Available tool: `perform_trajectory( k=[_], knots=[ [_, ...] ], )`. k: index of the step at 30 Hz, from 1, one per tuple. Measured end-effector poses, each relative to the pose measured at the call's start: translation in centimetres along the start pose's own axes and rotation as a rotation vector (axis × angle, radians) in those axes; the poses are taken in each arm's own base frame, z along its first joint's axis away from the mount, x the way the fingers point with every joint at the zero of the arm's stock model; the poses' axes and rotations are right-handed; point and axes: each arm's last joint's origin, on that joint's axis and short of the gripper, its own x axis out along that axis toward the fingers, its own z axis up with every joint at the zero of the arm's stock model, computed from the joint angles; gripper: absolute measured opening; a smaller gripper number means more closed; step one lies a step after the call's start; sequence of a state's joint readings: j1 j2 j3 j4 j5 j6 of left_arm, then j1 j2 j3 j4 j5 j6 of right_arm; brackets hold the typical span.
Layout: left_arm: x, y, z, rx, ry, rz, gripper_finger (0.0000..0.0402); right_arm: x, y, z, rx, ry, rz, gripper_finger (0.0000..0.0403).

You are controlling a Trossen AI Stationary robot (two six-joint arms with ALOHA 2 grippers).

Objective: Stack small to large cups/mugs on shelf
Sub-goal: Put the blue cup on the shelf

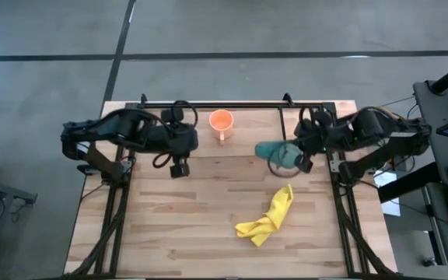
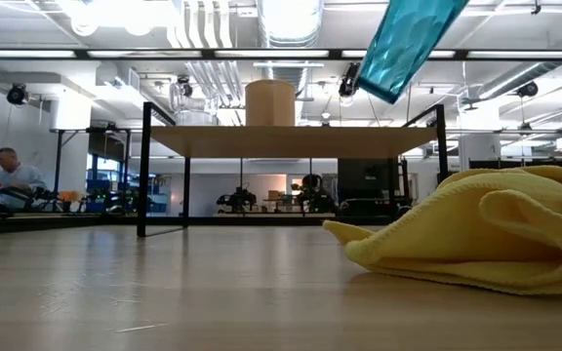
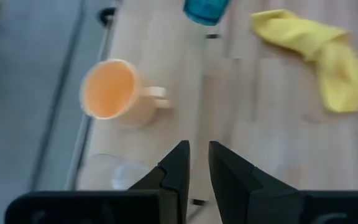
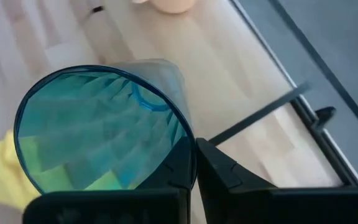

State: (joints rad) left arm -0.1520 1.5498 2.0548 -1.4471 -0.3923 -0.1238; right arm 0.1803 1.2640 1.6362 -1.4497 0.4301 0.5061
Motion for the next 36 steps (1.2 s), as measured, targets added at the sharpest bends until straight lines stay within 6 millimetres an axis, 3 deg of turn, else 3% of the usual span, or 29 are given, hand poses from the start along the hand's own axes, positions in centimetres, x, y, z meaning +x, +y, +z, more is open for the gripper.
perform_trajectory(
  k=[9, 15, 29, 36],
  knots=[
    [0.7, 0.0, 0.3, 0.008, 0.003, 0.118, 0.0046, 1.1, -3.2, 1.9, 0.073, -0.036, -0.09, 0.0009],
    [0.7, 0.3, 0.4, -0.097, -0.024, 0.218, 0.0046, 1.9, -4.9, 2.8, 0.097, -0.026, -0.06, 0.0009],
    [0.4, 0.5, 0.2, -0.093, -0.026, 0.224, 0.0046, 6.1, -8.0, 5.0, 0.05, 0.169, 0.114, 0.0009],
    [0.4, 0.5, 0.2, -0.092, -0.023, 0.225, 0.0046, 6.0, -9.3, 6.3, 0.005, 0.197, 0.095, 0.0009]
  ],
)
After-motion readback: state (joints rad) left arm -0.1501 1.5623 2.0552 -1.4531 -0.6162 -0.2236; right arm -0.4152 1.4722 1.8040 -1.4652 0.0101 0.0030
